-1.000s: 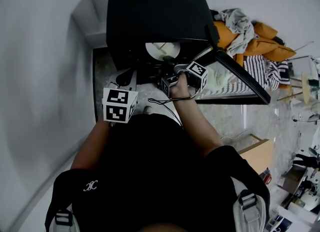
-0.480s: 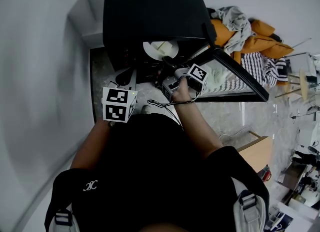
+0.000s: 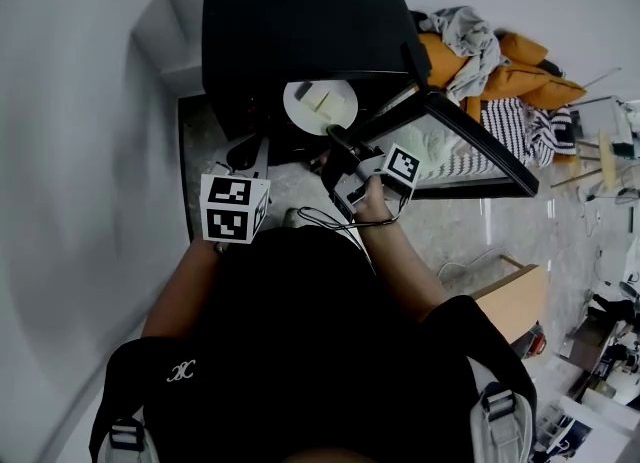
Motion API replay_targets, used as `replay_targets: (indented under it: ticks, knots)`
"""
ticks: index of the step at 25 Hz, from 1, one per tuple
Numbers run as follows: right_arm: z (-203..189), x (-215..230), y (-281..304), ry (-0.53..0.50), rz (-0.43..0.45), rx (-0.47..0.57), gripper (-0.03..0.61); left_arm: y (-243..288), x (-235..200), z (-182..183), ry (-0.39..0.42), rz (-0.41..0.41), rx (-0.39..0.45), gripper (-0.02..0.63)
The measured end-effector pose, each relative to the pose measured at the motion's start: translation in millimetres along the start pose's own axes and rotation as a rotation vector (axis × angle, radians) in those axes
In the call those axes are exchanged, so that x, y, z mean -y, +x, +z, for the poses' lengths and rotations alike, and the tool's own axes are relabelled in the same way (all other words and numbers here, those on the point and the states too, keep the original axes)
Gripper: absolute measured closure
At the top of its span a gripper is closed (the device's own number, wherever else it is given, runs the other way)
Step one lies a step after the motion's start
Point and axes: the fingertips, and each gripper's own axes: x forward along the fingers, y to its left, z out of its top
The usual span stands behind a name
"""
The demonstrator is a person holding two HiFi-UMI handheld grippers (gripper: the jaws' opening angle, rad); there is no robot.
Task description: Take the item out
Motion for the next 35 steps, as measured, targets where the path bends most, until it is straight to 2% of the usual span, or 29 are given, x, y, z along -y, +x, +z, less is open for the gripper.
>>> replay_targets:
  ticks: [6, 15, 25, 35]
  knots:
    - [-5, -10, -22, -0.044, 0.017, -0.009, 0.557, 4, -3, 2, 0.003, -0.005, 0.002, 0.612]
    - [-23, -21, -56, -0.079, 0.036, -0.017, 0.557, 14, 8, 2, 0.020, -0.060, -0.016, 0.612]
    - [-41, -19, -96, -0.113, 0.023, -0.016, 0.557, 24, 22, -2, 0.027, -0.103, -0.030, 0.612]
    - [-38, -11, -107, -0.113, 0.023, 0.010, 0.557, 33, 31, -2, 0.028, -0.131, -0.032, 0.612]
